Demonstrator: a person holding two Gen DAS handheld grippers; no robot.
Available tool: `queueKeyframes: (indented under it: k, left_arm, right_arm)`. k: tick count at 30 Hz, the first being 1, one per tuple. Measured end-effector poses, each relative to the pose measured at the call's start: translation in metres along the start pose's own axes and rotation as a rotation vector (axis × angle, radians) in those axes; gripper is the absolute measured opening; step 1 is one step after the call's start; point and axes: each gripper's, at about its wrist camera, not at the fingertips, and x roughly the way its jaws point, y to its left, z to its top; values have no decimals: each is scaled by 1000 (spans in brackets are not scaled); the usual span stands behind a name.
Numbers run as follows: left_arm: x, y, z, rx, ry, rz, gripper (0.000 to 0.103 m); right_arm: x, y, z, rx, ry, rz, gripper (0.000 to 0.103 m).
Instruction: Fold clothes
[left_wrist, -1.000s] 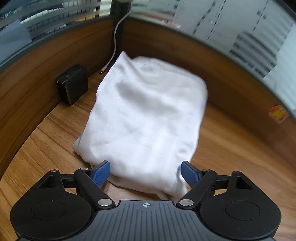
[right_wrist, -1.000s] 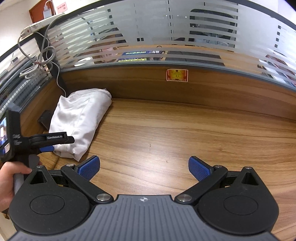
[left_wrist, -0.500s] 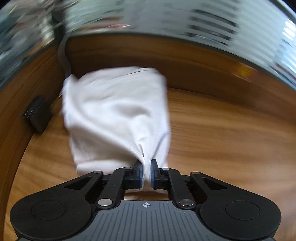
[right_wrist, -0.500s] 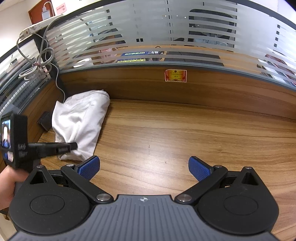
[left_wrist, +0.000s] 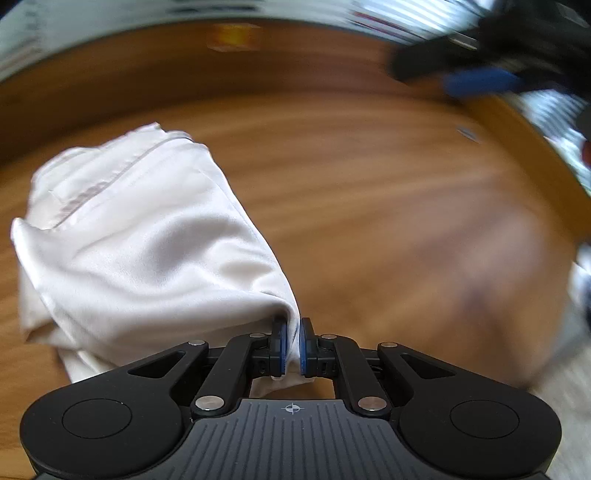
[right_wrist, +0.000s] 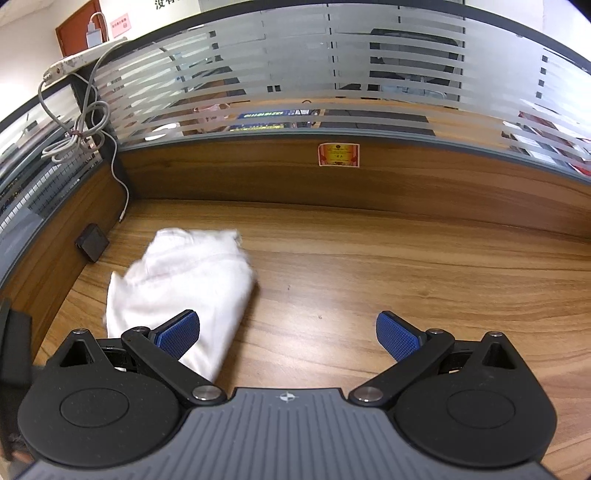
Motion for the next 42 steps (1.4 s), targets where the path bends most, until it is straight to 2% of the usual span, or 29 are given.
queueKeyframes:
  k: [2, 3, 8, 15, 21, 24, 32, 37, 40, 41, 42]
  left_arm:
    - [-4, -3, -8, 25, 43, -70, 11]
    - [-7, -3, -12, 28, 50, -81, 13]
    - [-33, 0, -25, -22, 14, -50, 21]
    - [-63, 19, -32, -137, -46, 52, 32]
    - [-80, 27, -41, -220, -67, 162, 34]
    - [-92, 29, -50, -256, -79, 208, 41]
    - [-105, 37, -66, -337, -83, 281, 47]
    - [-114, 42, -76, -388, -85, 327, 53]
    - [-116, 44, -80, -415, -85, 348, 53]
    - [-116, 46, -80, -422, -85, 350, 53]
    - [-115, 47, -80, -428, -83, 351, 53]
  right_arm:
    - [-2, -2, -4, -3, 4, -2, 102]
    - [-3, -2, -6, -4, 6, -3, 102]
    - [-2, -1, -13, -18, 28, 3, 102]
    - [18, 20, -16, -94, 95, 70, 102]
    - [46, 59, -9, -199, 127, 164, 102]
    - [60, 84, -5, -264, 130, 201, 102]
    - [89, 149, -16, -450, 163, 274, 102]
    - [106, 184, -35, -606, 177, 279, 102]
    - [115, 192, -43, -646, 184, 268, 97]
    - [118, 193, -45, -649, 192, 259, 93]
    - [122, 193, -46, -652, 201, 250, 82]
